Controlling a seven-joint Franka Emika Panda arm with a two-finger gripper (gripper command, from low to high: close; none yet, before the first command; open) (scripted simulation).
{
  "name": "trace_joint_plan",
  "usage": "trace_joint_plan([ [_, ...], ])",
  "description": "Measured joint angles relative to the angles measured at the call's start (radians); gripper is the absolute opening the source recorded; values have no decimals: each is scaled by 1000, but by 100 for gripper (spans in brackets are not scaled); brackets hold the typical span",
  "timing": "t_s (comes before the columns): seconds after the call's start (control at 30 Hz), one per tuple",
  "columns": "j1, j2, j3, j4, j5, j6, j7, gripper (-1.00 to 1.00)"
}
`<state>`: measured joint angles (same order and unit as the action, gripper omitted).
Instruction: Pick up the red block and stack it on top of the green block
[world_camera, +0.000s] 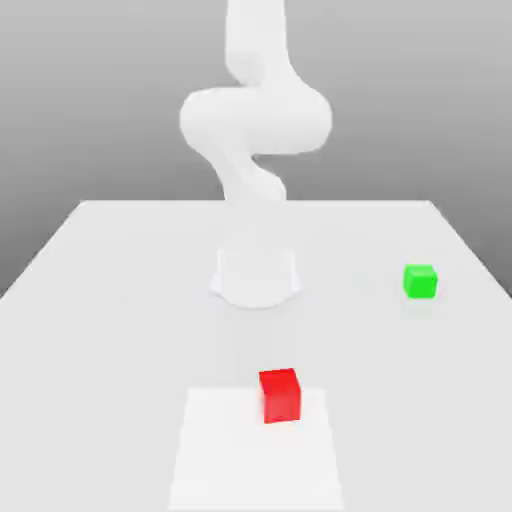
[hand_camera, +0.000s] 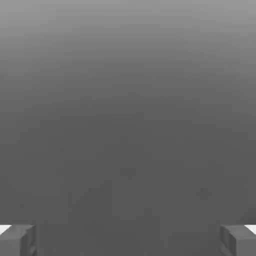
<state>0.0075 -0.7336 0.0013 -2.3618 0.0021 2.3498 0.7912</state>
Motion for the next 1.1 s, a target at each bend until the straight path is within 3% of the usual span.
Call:
trace_joint_plan([
  [0.57,62,608,18,-503,4,441,-65,0],
  [0.8,72,901,8,-503,-17,682,-55,0],
  [0.83,74,924,6,-500,-18,702,-53,-100],
  [1.1,70,899,10,-504,-20,681,-51,-100],
])
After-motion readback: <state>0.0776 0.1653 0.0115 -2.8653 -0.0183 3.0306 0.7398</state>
